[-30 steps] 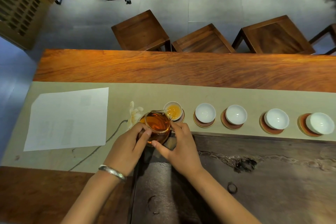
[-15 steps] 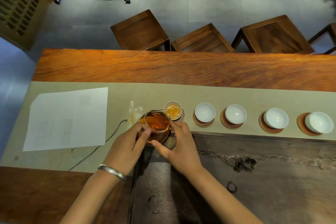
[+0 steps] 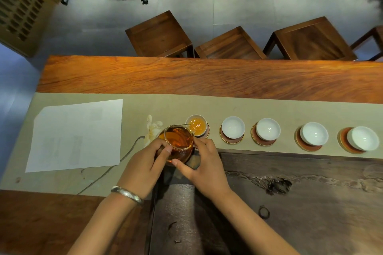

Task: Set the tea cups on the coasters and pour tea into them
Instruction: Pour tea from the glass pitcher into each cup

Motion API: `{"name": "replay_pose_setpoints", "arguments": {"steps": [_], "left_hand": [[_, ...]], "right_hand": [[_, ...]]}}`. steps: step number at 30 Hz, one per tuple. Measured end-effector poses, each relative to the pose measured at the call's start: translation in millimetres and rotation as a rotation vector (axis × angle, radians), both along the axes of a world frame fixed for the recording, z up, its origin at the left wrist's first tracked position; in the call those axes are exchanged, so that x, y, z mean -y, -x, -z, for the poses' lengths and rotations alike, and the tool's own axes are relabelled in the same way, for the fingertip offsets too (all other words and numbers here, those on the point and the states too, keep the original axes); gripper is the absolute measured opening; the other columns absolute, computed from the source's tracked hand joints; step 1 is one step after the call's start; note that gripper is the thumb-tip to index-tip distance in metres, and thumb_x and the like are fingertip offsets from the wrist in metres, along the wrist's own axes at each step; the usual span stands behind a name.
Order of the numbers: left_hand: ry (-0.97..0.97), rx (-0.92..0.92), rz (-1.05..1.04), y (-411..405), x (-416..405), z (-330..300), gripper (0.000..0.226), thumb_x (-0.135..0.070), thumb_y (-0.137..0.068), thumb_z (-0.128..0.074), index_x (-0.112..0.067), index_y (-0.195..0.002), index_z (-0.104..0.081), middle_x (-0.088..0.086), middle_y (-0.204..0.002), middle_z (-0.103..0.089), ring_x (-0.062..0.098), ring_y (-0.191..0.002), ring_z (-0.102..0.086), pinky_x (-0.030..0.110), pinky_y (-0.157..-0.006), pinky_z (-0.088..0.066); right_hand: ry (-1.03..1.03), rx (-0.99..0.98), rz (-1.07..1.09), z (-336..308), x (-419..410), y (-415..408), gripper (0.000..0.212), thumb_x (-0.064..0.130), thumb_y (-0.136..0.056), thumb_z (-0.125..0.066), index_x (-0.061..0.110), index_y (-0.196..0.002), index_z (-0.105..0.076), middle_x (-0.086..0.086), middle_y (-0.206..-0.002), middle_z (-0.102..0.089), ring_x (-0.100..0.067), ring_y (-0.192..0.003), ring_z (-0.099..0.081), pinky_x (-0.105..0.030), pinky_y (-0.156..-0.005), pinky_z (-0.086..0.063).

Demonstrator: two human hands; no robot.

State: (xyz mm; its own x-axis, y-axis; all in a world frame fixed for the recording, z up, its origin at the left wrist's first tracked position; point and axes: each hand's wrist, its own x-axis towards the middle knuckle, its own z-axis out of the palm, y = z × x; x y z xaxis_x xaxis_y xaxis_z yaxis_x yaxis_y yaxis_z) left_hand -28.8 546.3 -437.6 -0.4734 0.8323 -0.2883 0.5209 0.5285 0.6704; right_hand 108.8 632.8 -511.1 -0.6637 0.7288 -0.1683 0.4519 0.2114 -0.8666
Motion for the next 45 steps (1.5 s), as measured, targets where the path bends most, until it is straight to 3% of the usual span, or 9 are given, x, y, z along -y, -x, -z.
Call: {"name": "replay_pose_setpoints", "arguments": {"steps": [10,17,27,32,35,42,45], "left_hand": [[0.009,-0.015,0.007,0.0,-0.2,-0.1,0.017,-0.052,-0.086,-0.034,-0.043,-0.078,-0.047,-0.010,-0.069,-0.062,0.000,-0.065,-0.059,0.019,-0.055,-0.038],[0.020,-0.036,0.011,1.8,0.5,2.2,0.014,-0.041,-0.092,-0.041,-0.043,-0.080,-0.047,-0.009,-0.070,-0.062,0.004,-0.065,-0.060,0.028,-0.058,-0.047],[-0.002,-0.014,0.010,2.0,0.9,1.6,0.022,-0.058,-0.082,-0.030,-0.044,-0.079,-0.047,-0.011,-0.067,-0.060,-0.002,-0.070,-0.058,0.019,-0.053,-0.037],[-0.016,0.003,-0.006,0.6,2.9,2.1,0.025,-0.059,-0.080,-0.029,-0.042,-0.080,-0.048,-0.011,-0.068,-0.060,-0.002,-0.070,-0.058,0.020,-0.054,-0.037],[-0.024,0.009,-0.023,-1.1,5.8,3.4,0.025,-0.056,-0.082,-0.029,-0.041,-0.081,-0.048,-0.011,-0.067,-0.059,-0.001,-0.070,-0.057,0.020,-0.055,-0.038],[-0.065,0.019,-0.052,-2.0,14.5,6.5,0.024,-0.054,-0.091,-0.031,-0.041,-0.081,-0.048,-0.009,-0.074,-0.060,0.006,-0.072,-0.061,0.029,-0.062,-0.048],[-0.077,0.026,-0.054,-1.0,16.2,5.5,0.019,-0.052,-0.088,-0.033,-0.043,-0.082,-0.048,-0.010,-0.077,-0.061,0.009,-0.076,-0.064,0.034,-0.065,-0.051]], "right_hand": [[-0.001,0.005,-0.010,-0.4,-0.2,-0.1,0.076,0.069,-0.073,-0.062,0.031,-0.136,-0.046,0.012,-0.127,-0.044,0.002,-0.121,-0.041,-0.012,-0.102,-0.037],[-0.001,0.008,-0.009,-1.5,0.0,-0.3,0.076,0.069,-0.073,-0.062,0.029,-0.135,-0.048,0.012,-0.126,-0.045,0.001,-0.121,-0.041,-0.011,-0.102,-0.035],[-0.011,0.004,-0.011,-2.2,-0.1,-0.1,0.076,0.069,-0.073,-0.060,0.027,-0.135,-0.048,0.011,-0.125,-0.045,0.001,-0.119,-0.041,-0.002,-0.097,-0.029],[-0.001,-0.003,-0.011,-2.0,0.9,-0.6,0.077,0.069,-0.072,-0.063,0.029,-0.136,-0.046,0.012,-0.126,-0.044,0.002,-0.120,-0.041,-0.004,-0.098,-0.030],[-0.016,-0.007,-0.004,-1.8,0.6,0.0,0.081,0.070,-0.071,-0.063,0.028,-0.137,-0.044,0.011,-0.126,-0.044,-0.002,-0.120,-0.043,-0.012,-0.100,-0.037],[-0.058,-0.020,-0.002,-5.1,0.0,0.0,0.084,0.068,-0.070,-0.067,0.028,-0.139,-0.042,0.012,-0.127,-0.043,0.002,-0.119,-0.043,-0.006,-0.096,-0.037],[-0.068,-0.017,0.004,-8.8,-0.1,0.0,0.084,0.067,-0.070,-0.069,0.027,-0.139,-0.042,0.011,-0.128,-0.043,0.000,-0.120,-0.043,-0.011,-0.097,-0.040]]}}
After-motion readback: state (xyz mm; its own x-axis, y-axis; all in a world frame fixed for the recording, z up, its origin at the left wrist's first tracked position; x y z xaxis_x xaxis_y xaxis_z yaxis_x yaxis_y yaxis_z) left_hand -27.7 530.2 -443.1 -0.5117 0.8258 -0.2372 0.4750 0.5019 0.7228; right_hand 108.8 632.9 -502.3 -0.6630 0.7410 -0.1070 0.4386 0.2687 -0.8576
